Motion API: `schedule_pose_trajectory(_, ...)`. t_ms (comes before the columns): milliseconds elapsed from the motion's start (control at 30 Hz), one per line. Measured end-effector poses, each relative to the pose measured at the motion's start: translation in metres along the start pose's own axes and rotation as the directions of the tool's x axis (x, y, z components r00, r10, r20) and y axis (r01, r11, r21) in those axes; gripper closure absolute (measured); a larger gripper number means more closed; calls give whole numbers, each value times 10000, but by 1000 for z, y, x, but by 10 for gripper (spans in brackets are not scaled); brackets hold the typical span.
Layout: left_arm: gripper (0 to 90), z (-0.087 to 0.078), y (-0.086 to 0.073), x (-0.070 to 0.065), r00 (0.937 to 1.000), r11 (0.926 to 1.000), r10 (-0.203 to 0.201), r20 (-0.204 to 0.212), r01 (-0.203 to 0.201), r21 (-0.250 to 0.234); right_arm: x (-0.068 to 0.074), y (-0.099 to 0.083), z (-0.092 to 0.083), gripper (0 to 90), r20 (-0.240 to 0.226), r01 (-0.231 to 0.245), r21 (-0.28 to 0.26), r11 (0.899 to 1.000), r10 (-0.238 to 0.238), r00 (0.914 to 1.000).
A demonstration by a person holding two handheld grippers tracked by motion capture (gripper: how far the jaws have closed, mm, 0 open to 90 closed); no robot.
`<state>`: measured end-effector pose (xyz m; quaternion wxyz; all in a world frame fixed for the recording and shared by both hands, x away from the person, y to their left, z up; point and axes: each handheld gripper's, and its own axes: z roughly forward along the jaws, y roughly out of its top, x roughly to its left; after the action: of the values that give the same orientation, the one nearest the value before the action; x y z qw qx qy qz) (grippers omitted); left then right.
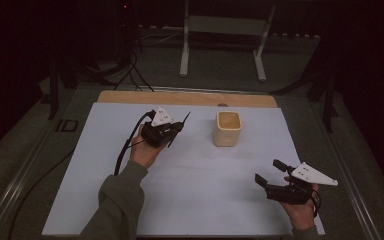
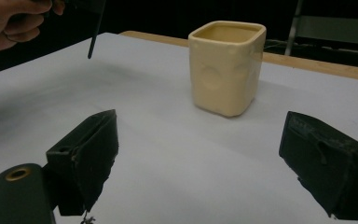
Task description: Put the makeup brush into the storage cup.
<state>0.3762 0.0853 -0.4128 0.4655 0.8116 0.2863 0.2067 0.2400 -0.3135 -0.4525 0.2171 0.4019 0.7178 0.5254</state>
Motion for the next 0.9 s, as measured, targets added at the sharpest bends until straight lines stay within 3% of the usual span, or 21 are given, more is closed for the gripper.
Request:
schedule_pose_trajectory(300, 865, 4, -3, -11, 9995, 9939, -309, -47, 302, -1056, -1, 9, 6, 116, -111, -19, -75, 10000, 18, 9999)
schedule_pose_trajectory(900, 865, 16, 0, -36, 9969, 9807, -427, 664, 544, -1876, -1, 40, 22, 136, -437, -52, -479, 9988, 31, 9990)
